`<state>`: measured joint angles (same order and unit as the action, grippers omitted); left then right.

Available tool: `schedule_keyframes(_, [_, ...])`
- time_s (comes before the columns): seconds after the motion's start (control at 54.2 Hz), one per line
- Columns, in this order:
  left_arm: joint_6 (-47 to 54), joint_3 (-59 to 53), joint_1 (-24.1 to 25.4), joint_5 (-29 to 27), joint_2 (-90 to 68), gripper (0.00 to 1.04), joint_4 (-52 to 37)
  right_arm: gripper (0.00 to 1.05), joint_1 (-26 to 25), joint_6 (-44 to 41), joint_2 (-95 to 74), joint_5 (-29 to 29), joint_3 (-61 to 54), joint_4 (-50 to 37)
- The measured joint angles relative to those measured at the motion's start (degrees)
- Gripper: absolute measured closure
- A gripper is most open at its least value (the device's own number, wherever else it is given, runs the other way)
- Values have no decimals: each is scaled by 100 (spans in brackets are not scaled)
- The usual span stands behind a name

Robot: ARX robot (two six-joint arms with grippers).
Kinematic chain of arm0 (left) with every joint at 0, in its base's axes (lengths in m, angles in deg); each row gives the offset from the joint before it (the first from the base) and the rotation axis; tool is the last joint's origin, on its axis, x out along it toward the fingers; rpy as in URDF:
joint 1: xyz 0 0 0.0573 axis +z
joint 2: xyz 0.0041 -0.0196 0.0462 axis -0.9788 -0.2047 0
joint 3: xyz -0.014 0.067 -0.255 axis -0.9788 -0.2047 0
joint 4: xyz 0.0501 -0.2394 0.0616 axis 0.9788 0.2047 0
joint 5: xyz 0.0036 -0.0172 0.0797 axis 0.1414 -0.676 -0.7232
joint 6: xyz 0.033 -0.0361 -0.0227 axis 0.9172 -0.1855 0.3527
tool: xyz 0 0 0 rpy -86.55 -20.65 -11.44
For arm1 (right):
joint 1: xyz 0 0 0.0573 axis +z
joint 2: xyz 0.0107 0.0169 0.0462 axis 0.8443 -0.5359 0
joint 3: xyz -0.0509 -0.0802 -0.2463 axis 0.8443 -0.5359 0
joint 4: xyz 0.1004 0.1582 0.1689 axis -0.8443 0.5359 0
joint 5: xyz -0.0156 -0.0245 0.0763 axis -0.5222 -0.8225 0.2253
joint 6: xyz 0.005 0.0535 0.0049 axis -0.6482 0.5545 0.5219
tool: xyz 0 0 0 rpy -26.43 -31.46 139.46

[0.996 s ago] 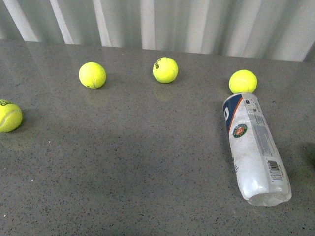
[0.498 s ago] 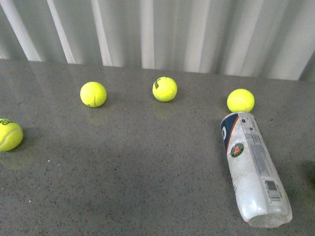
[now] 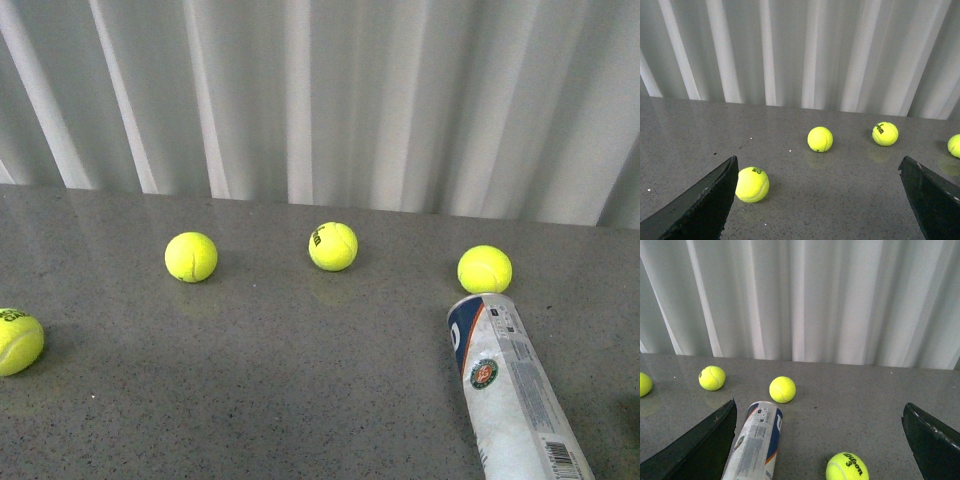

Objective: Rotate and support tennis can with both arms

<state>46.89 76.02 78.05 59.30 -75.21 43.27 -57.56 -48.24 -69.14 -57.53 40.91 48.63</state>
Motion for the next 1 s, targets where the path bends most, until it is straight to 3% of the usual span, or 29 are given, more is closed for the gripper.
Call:
schedule_keyframes(0.185, [2,0,0,0,0,7,0,7,2,0,0,-4,2,0])
schedule_keyframes(0.277, [2,0,0,0,0,7,0,7,168,667,-525,-723,387,901])
schedule_keyframes(0.498, [0,0,0,-2,0,7,0,7,-195,1797,-2892,-361,1460,411])
schedule_keyframes(0.627, [2,0,0,-2,0,7,0,7,234,1818,-5077,15,2516,527])
schedule_keyframes(0.701, [2,0,0,2,2,7,0,7,463,1781,-6323,-166,2905,216])
schedule_keyframes(0.996, [2,0,0,-2,2,7,0,7,1051,1873,-9112,46,4201,332])
